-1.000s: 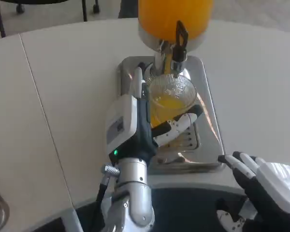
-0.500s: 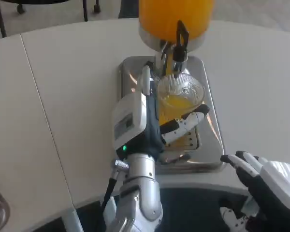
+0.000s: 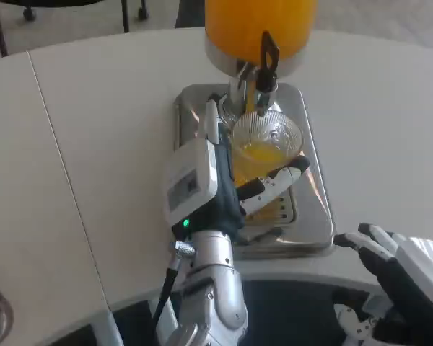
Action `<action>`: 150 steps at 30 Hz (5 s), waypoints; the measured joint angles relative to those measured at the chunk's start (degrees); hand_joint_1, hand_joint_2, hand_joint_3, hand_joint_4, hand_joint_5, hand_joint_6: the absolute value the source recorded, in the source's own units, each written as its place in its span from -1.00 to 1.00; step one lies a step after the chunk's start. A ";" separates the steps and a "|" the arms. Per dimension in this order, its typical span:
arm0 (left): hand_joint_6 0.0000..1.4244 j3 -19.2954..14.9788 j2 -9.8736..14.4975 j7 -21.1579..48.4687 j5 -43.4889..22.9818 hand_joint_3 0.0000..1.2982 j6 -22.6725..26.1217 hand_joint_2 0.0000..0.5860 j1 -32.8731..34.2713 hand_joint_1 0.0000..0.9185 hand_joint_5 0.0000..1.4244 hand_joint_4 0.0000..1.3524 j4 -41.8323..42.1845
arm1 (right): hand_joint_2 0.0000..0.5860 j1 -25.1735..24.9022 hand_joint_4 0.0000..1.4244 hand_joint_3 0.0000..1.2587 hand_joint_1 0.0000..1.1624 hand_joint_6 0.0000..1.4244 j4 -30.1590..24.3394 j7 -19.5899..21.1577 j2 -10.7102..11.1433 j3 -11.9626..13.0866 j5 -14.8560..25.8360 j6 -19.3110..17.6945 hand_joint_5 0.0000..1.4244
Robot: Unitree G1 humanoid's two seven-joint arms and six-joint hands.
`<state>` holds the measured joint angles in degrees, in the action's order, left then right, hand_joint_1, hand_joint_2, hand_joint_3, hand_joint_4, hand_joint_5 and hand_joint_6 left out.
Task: Grasp the cup under the faucet to collect the drink, then remove the cup.
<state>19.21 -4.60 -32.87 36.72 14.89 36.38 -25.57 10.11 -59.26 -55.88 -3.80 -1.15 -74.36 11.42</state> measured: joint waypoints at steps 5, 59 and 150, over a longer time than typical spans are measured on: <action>0.70 0.22 -0.01 -0.96 0.01 -0.67 -0.01 -0.71 0.00 -0.08 0.04 -0.59 -0.63 | 1.00 -0.40 -1.00 -0.77 0.02 -1.00 0.00 0.00 -0.02 0.09 0.00 0.01 -1.00; 1.00 -5.49 6.88 -4.21 -4.70 0.47 -12.77 -0.92 -7.62 0.25 0.88 0.68 6.84 | 1.00 -3.74 -1.00 -0.77 0.10 -1.00 2.70 0.55 0.19 -3.72 -0.84 6.50 -1.00; 1.00 -37.14 23.97 38.30 -27.18 0.49 -40.26 -0.94 -53.97 0.27 0.89 0.71 56.41 | 1.00 2.70 -1.00 -0.99 -0.17 -1.00 8.98 17.39 2.29 -19.25 -16.31 -3.83 -1.00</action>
<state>-17.93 19.37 5.44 9.54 -25.37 -17.59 30.84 12.81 -50.28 -38.49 -1.51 -20.40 -90.66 7.59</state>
